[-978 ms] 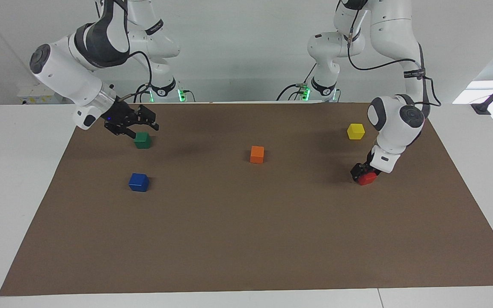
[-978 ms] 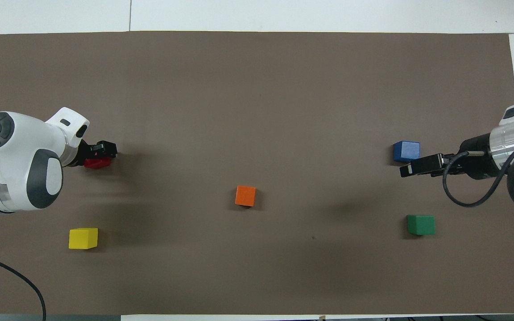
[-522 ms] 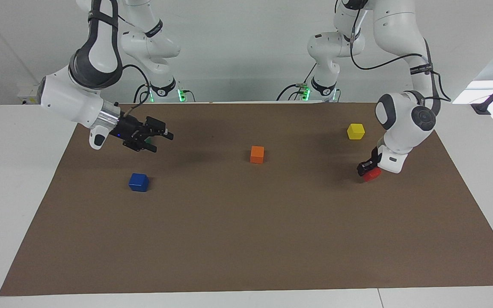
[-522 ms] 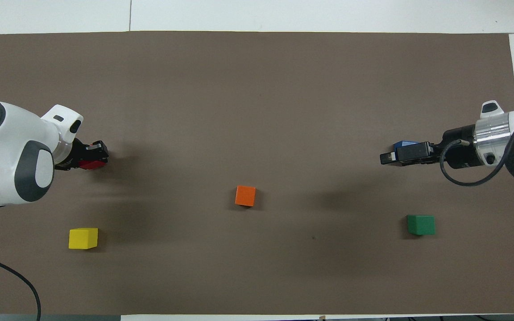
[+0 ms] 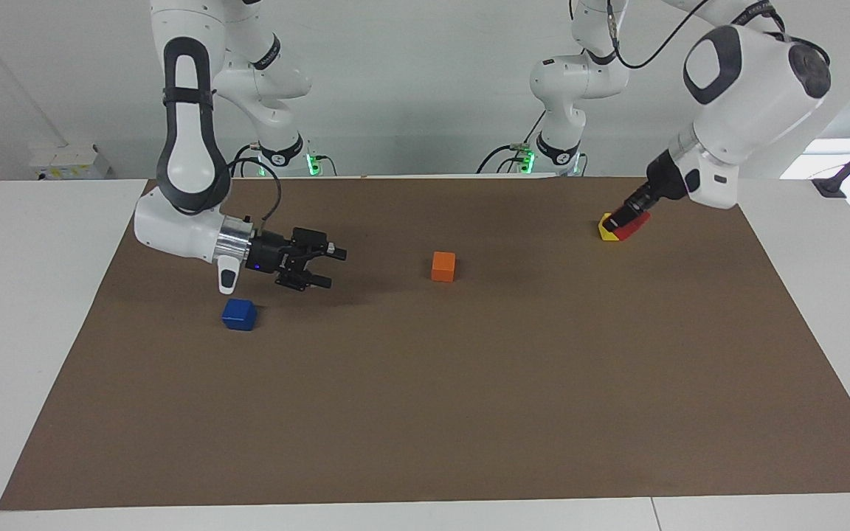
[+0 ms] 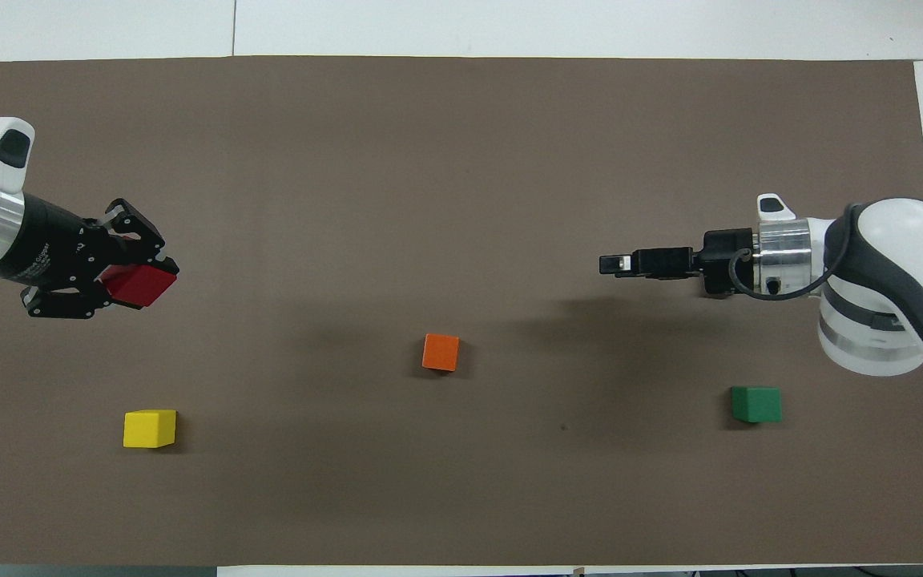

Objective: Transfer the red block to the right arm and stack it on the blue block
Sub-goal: 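Lift the red cube with the left gripper while the right gripper approaches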

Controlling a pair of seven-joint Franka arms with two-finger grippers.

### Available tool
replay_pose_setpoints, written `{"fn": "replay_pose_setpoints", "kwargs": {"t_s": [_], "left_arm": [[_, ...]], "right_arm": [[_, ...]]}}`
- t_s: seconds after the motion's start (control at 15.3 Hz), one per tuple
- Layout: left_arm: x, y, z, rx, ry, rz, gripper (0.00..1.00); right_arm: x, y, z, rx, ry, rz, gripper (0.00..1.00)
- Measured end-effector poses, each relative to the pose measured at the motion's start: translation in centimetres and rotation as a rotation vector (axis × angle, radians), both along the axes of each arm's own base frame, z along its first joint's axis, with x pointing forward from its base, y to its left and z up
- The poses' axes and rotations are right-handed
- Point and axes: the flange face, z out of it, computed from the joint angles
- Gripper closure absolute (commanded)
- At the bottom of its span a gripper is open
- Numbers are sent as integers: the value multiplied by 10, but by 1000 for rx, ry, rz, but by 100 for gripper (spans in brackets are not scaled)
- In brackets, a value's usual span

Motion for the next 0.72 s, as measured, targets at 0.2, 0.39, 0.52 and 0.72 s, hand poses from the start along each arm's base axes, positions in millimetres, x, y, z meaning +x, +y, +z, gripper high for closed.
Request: {"fn": "replay_pose_setpoints", "kwargs": {"t_s": [0.2, 0.39, 0.52, 0.72], "left_arm": [[-28, -73, 59, -2, 68, 197, 100], [-31, -135, 75, 0, 119, 449, 100], [-18, -145, 72, -27, 129, 562, 100], [-5, -147, 57, -76, 162, 618, 100]], "right_arm": [[-3, 33, -13, 149, 32, 10, 0], [-11, 56, -9, 288, 66, 78, 0], [-17, 67, -5, 398, 91, 123, 0], [-28, 91, -10, 557, 95, 197, 0]]}}
